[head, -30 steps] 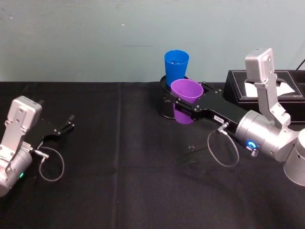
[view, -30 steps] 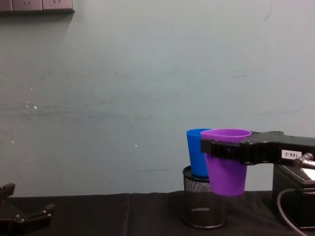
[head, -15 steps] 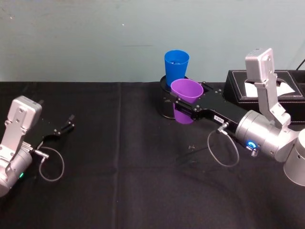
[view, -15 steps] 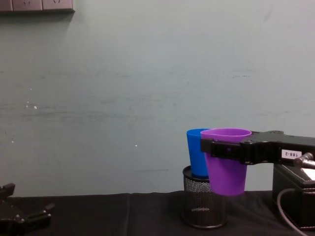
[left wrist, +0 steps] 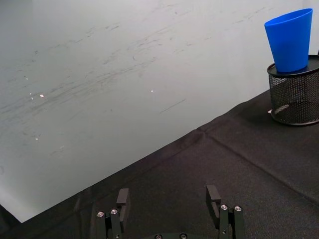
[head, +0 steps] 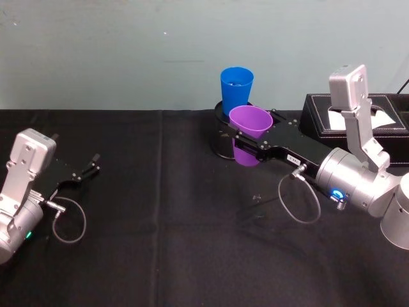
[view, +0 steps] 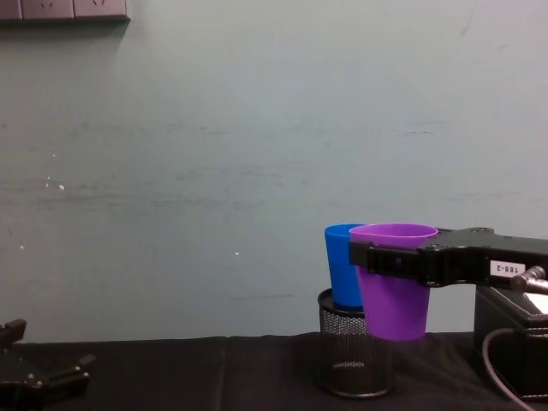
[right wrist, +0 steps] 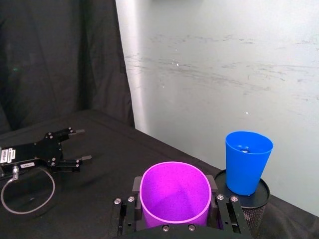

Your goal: Pick up one cup with a gripper and tap it against the other cup.

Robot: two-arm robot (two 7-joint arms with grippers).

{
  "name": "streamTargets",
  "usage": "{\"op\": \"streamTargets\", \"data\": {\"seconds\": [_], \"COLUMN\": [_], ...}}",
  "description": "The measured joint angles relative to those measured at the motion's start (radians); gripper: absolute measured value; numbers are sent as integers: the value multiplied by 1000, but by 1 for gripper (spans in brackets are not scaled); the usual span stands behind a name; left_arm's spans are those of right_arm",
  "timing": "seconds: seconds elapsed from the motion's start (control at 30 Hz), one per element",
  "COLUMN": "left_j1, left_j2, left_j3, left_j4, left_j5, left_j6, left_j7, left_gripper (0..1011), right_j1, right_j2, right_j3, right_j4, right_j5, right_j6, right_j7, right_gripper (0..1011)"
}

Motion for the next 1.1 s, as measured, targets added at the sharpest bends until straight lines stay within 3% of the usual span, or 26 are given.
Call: {"op": "streamTargets", "data": {"seconds": [1.1], "left_j1": [0], "left_j2": [0], "left_j3": [0], "left_j4": [0], "left_j5": [0], "left_j6": [0], "left_j7": [0], "left_gripper": [1000], "right_j1": [0], "right_j2": [0], "right_j3": [0], "right_j4": [0], "right_j5": [0], "right_j6": [0], "right_j7": [0], "right_gripper": [726]}}
